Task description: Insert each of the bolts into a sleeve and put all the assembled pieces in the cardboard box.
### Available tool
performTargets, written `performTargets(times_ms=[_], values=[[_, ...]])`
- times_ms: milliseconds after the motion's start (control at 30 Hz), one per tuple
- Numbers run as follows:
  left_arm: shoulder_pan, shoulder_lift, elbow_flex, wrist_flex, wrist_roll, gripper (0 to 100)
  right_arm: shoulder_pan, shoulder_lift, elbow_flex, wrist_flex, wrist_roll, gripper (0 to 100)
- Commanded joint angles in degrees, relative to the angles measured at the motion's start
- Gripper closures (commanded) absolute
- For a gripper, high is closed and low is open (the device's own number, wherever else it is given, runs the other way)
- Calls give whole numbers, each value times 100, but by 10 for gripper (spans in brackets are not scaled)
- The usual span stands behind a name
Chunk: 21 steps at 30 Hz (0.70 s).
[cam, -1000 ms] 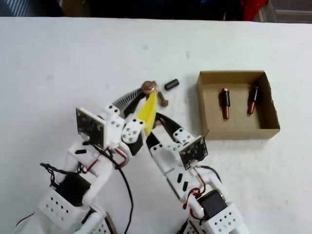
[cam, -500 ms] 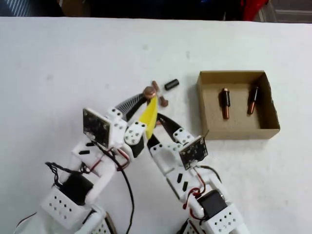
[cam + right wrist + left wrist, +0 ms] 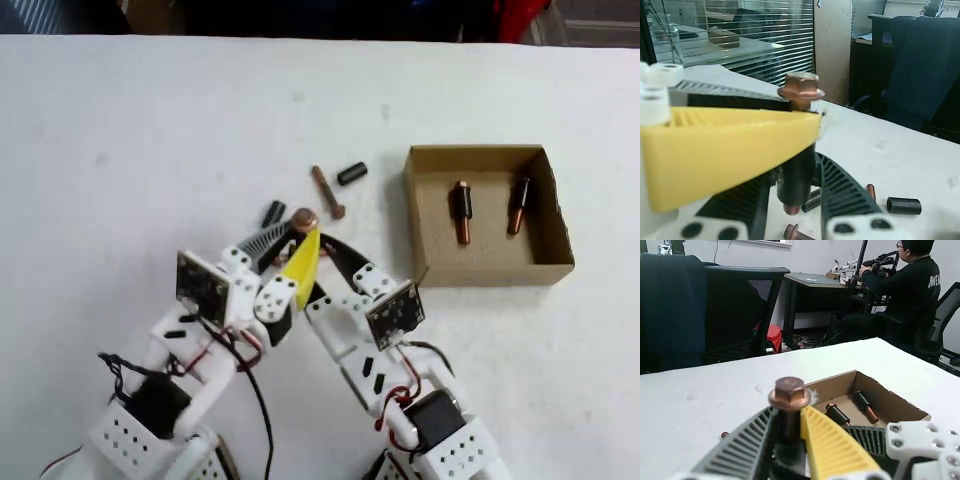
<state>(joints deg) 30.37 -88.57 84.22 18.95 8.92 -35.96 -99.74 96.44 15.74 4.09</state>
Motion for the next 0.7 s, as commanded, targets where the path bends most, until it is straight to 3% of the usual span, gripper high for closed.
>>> performTargets(times_ms=[0, 100, 533, 667], values=[[101, -312, -26, 9, -193, 976, -22, -75, 53, 4, -18, 981], [101, -295, 53, 18, -765, 976, -22, -75, 53, 4, -18, 981], [-207, -312, 88, 35, -774, 971, -22, -57, 53, 13, -9, 981], [-303, -312, 88, 404, -756, 871, -22, -66, 53, 13, -9, 981]])
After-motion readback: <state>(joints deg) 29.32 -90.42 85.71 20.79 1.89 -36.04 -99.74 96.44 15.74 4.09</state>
